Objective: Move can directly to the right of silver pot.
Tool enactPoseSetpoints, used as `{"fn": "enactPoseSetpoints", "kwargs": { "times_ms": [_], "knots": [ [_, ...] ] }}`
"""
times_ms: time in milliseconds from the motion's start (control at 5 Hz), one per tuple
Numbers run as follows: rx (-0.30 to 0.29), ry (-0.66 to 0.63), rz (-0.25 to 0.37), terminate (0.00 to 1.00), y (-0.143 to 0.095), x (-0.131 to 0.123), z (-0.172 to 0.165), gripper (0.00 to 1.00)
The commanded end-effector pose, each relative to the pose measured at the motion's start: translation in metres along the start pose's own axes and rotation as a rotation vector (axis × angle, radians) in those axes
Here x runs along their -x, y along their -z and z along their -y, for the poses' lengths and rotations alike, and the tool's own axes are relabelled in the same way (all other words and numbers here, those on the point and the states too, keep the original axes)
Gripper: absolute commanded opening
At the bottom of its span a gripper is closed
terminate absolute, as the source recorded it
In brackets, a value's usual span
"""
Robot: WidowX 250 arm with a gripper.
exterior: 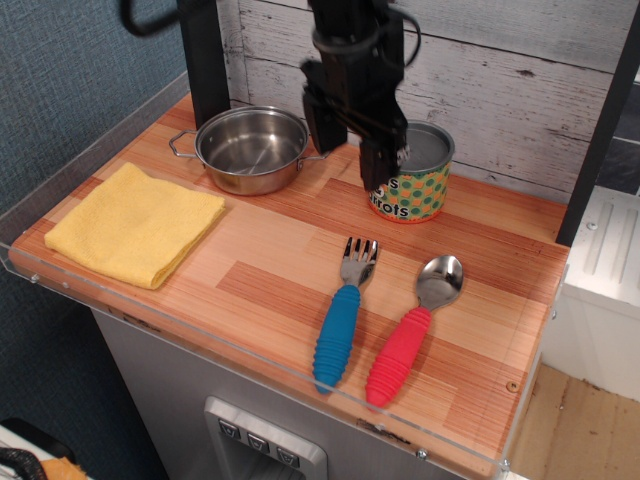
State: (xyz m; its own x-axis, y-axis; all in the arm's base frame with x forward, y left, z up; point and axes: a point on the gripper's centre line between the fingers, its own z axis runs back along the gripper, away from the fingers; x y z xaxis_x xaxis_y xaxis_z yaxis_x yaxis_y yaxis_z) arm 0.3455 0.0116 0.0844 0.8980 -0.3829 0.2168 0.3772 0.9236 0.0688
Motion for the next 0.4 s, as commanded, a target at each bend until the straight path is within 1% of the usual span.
{"fn": "enactPoseSetpoints", "kwargs": {
  "times_ms": [0, 200],
  "knots": [
    [-0.014, -0.111, 0.02, 0.0, -0.047, 0.019, -0.023, 1.0],
    [-0.014, -0.191, -0.007, 0.0, -0.056, 0.036, -0.041, 1.0]
  ]
}}
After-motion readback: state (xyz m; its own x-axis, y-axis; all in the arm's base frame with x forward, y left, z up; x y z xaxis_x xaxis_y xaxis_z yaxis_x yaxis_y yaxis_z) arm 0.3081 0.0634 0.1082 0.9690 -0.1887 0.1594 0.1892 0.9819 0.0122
